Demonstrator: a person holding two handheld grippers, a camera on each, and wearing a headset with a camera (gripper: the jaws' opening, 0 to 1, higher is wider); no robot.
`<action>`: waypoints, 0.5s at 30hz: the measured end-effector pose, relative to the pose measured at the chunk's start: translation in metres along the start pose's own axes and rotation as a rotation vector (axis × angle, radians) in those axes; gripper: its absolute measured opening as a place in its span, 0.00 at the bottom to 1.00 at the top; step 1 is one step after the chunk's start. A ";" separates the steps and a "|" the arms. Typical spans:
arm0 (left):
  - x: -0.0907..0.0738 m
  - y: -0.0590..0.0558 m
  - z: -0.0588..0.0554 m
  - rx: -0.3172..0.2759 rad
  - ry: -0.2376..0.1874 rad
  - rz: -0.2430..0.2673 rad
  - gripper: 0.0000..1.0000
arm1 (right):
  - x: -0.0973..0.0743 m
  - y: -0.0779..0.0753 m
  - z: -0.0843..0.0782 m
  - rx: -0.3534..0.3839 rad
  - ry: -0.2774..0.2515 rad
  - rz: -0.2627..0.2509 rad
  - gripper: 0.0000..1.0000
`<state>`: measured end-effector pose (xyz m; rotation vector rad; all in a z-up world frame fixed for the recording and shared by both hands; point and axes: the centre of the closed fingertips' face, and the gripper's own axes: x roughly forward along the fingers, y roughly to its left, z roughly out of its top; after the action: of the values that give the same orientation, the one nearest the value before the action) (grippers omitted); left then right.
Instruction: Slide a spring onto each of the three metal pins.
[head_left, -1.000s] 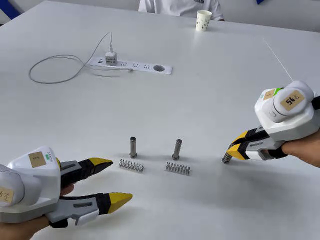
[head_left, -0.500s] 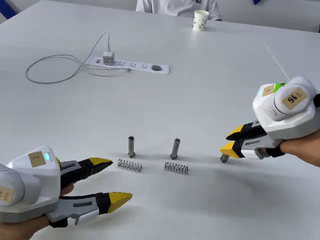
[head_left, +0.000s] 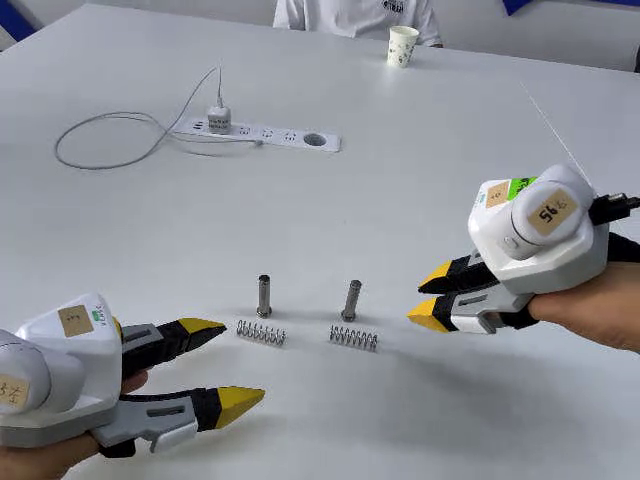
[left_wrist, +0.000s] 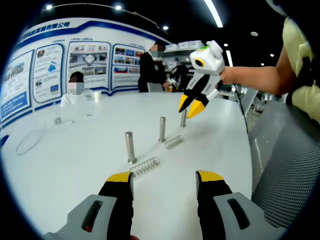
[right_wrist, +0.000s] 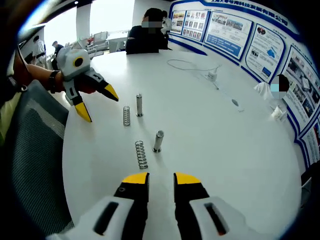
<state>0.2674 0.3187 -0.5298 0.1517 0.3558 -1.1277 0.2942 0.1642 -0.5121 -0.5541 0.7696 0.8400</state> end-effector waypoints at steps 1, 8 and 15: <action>0.000 0.000 0.000 0.001 0.001 0.000 0.51 | 0.003 0.002 -0.001 -0.002 0.002 0.008 0.20; 0.001 -0.001 0.000 0.002 0.002 -0.003 0.51 | 0.018 0.014 -0.002 -0.007 0.008 0.052 0.20; 0.002 -0.003 0.000 0.003 0.007 -0.007 0.51 | 0.032 0.022 -0.002 -0.014 0.020 0.086 0.20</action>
<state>0.2656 0.3162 -0.5300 0.1572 0.3616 -1.1350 0.2894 0.1891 -0.5408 -0.5454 0.8111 0.9203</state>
